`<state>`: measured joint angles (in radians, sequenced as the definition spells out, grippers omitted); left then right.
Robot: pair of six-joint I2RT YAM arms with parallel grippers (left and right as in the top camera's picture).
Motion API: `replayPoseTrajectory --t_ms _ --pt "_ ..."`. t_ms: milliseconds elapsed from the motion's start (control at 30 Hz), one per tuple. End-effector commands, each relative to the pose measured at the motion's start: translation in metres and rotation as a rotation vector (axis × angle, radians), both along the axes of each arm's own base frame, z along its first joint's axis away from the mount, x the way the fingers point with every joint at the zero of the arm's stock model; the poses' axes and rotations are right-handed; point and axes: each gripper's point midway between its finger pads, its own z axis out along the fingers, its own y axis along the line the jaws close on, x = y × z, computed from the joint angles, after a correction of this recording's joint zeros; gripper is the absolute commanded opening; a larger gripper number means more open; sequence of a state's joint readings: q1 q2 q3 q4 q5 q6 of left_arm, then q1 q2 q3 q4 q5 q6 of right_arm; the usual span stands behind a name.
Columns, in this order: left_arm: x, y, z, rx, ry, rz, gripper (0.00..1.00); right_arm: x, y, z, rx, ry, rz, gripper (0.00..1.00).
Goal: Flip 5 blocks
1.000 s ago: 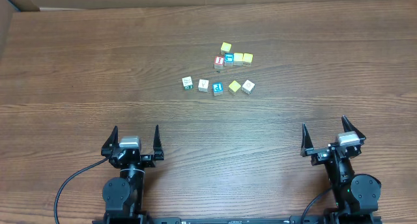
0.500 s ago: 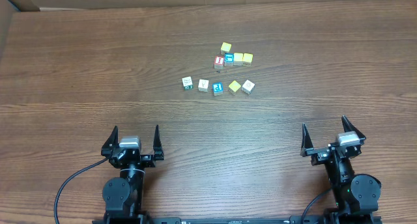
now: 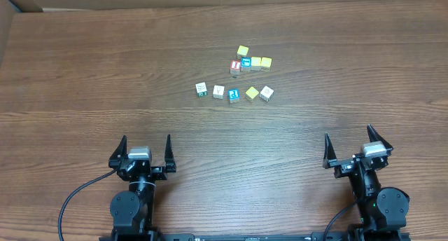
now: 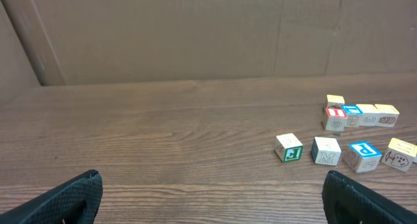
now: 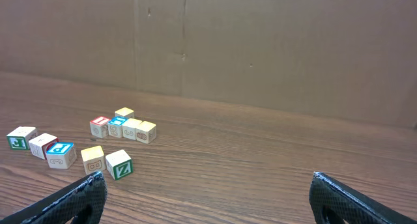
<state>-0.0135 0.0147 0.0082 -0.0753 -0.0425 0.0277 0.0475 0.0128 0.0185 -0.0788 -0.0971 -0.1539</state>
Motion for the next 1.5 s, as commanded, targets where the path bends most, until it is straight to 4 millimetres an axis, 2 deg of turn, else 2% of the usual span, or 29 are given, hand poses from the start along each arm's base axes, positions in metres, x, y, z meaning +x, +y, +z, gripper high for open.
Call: replayPoseTrajectory --t_ms 0,667,800,967,1233,1333,1467 --pt "0.000 0.000 0.003 -0.010 -0.017 0.006 1.00 0.000 0.001 -0.002 -0.001 -0.004 0.005 1.00" --pt "0.000 0.000 0.002 -0.007 -0.011 0.002 1.00 0.000 0.001 -0.002 -0.001 -0.004 0.005 1.00" --pt "-0.002 0.001 0.008 -0.005 -0.011 0.010 1.00 0.000 0.001 -0.002 -0.001 -0.004 0.005 1.00" --pt "-0.010 0.000 0.031 -0.069 -0.004 0.009 1.00 0.000 0.001 -0.002 -0.001 -0.004 0.005 1.00" --pt "-0.030 -0.003 0.082 -0.148 0.031 -0.002 1.00 0.000 0.001 -0.002 -0.001 -0.004 0.005 1.00" --pt "-0.029 -0.008 0.099 -0.150 0.069 -0.029 1.00 0.000 0.001 -0.002 -0.001 -0.004 0.005 1.00" --pt "-0.019 -0.021 0.120 -0.162 0.157 -0.096 1.00 0.000 0.001 -0.002 -0.001 -0.004 0.005 1.00"
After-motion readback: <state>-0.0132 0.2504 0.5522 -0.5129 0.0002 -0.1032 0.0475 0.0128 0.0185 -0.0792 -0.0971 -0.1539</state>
